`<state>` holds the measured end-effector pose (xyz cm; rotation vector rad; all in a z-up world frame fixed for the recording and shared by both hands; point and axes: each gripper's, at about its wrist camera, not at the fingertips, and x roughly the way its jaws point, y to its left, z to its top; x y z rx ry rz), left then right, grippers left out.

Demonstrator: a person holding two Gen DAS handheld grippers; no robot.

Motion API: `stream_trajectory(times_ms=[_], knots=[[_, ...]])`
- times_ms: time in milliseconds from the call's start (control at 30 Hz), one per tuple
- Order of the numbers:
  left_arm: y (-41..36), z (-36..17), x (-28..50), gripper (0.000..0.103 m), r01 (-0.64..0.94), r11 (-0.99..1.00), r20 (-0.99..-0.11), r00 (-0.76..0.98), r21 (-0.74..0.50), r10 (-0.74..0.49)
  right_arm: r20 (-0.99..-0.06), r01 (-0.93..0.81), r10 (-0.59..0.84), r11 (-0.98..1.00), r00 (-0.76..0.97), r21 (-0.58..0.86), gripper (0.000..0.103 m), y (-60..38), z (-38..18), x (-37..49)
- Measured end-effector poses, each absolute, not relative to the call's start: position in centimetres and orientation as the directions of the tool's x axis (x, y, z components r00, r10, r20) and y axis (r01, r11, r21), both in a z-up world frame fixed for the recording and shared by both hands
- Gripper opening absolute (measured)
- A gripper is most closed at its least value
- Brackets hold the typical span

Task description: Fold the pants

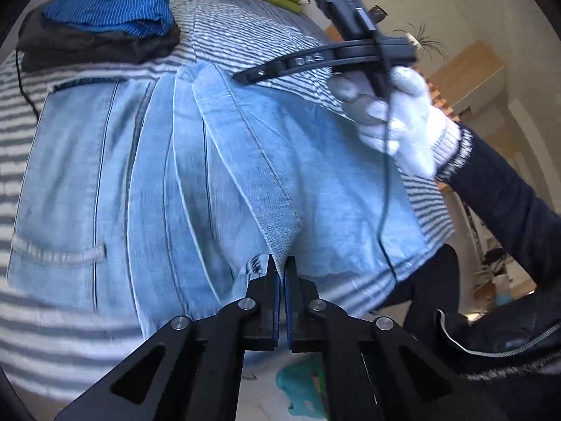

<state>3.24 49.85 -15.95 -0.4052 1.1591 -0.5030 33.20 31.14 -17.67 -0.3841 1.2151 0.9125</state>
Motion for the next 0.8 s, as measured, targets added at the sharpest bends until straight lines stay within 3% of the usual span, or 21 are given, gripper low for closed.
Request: stream_trajectory(times_ms=[300, 367, 500, 533, 567, 600, 800], knots=[[53.2, -17.6, 1.2, 0.005, 0.009, 0.849, -0.802, 0.324, -0.528, -0.502, -0.858, -0.812, 0.513, 0.509, 0.021, 0.284, 0.028, 33.9, -16.1, 32.7], [52.9, -18.0, 1.6, 0.006, 0.019, 0.849, -0.799, 0.326, -0.528, -0.504, -0.857, -0.848, 0.514, 0.462, 0.018, 0.260, 0.036, 34.9, -15.7, 31.6], [52.1, -18.8, 2.1, 0.011, 0.018, 0.856, -0.806, 0.326, -0.517, -0.494, -0.886, -0.894, 0.461, 0.418, 0.054, 0.163, 0.038, 36.5, -16.2, 29.7], [52.0, -18.9, 2.1, 0.012, 0.016, 0.854, -0.806, 0.321, -0.520, -0.497, -0.899, -0.896, 0.428, 0.429, 0.093, 0.112, 0.037, 36.9, -16.6, 29.6], [51.9, -19.0, 2.1, 0.012, 0.018, 0.857, -0.809, 0.318, -0.516, -0.494, -0.905, -0.892, 0.410, 0.443, 0.111, 0.091, 0.016, 37.1, -16.9, 29.6], [51.7, -19.0, 2.0, 0.010, 0.023, 0.863, -0.814, 0.317, -0.505, -0.486, -0.910, -0.885, 0.401, 0.456, 0.107, 0.097, 0.005, 37.1, -17.2, 29.8], [51.2, -16.3, 1.5, 0.003, 0.072, 0.884, -0.804, 0.387, -0.463, -0.452, -0.838, -0.866, 0.521, 0.482, 0.159, 0.135, 0.003, 35.8, -13.1, 30.5]])
